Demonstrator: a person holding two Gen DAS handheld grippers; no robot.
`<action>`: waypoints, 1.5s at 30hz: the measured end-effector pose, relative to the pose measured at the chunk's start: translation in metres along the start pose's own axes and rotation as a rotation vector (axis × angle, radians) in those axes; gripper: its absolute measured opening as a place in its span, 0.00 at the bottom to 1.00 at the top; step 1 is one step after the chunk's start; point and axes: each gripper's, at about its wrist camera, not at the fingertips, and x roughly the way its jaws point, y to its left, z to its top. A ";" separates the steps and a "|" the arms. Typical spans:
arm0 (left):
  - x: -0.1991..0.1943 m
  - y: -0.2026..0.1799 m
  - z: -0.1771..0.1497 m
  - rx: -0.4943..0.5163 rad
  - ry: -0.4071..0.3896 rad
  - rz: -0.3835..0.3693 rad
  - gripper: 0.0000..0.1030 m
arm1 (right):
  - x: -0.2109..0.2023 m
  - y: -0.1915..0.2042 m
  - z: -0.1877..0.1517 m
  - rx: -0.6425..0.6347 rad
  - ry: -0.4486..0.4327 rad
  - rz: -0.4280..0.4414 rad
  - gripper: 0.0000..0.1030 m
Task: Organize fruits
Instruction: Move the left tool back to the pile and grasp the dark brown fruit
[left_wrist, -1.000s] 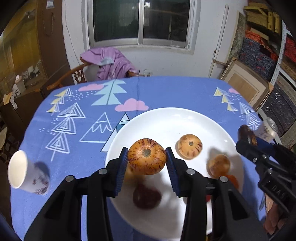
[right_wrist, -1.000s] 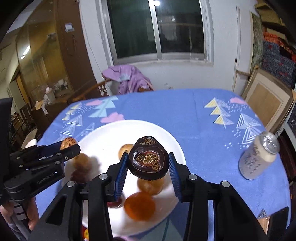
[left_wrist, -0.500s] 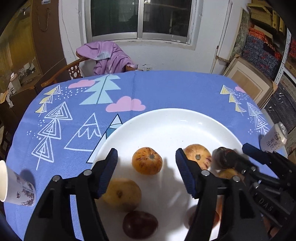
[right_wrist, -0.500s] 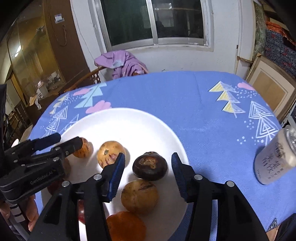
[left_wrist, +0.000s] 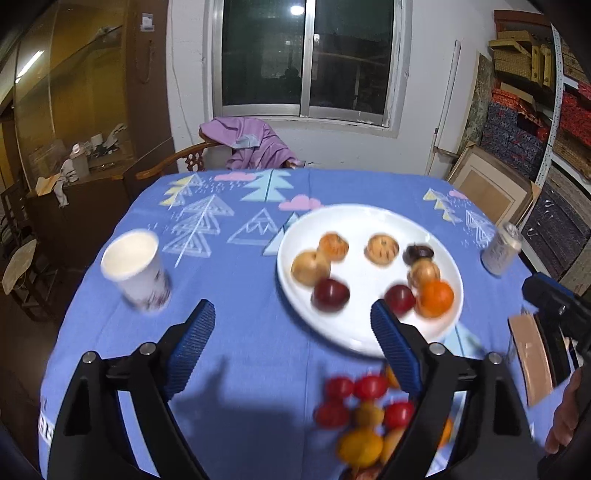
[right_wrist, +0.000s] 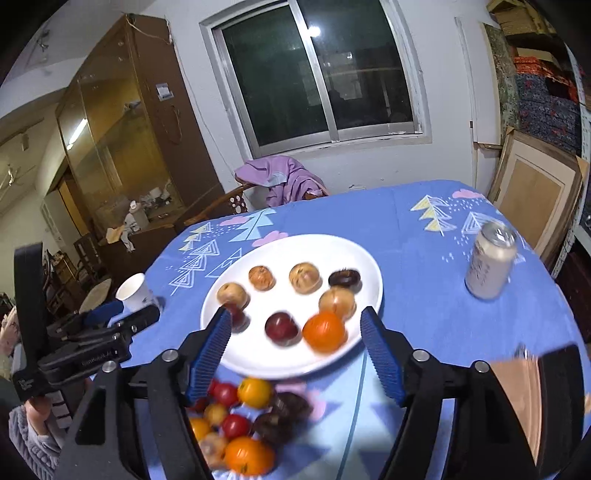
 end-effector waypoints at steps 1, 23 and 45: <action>-0.006 0.001 -0.020 0.005 0.010 -0.004 0.82 | -0.003 0.000 -0.009 0.001 -0.001 -0.004 0.72; -0.012 -0.045 -0.141 0.245 0.115 -0.094 0.82 | -0.007 -0.026 -0.058 0.088 0.080 -0.002 0.80; 0.002 -0.042 -0.137 0.219 0.181 -0.186 0.43 | -0.006 -0.025 -0.058 0.084 0.090 -0.005 0.82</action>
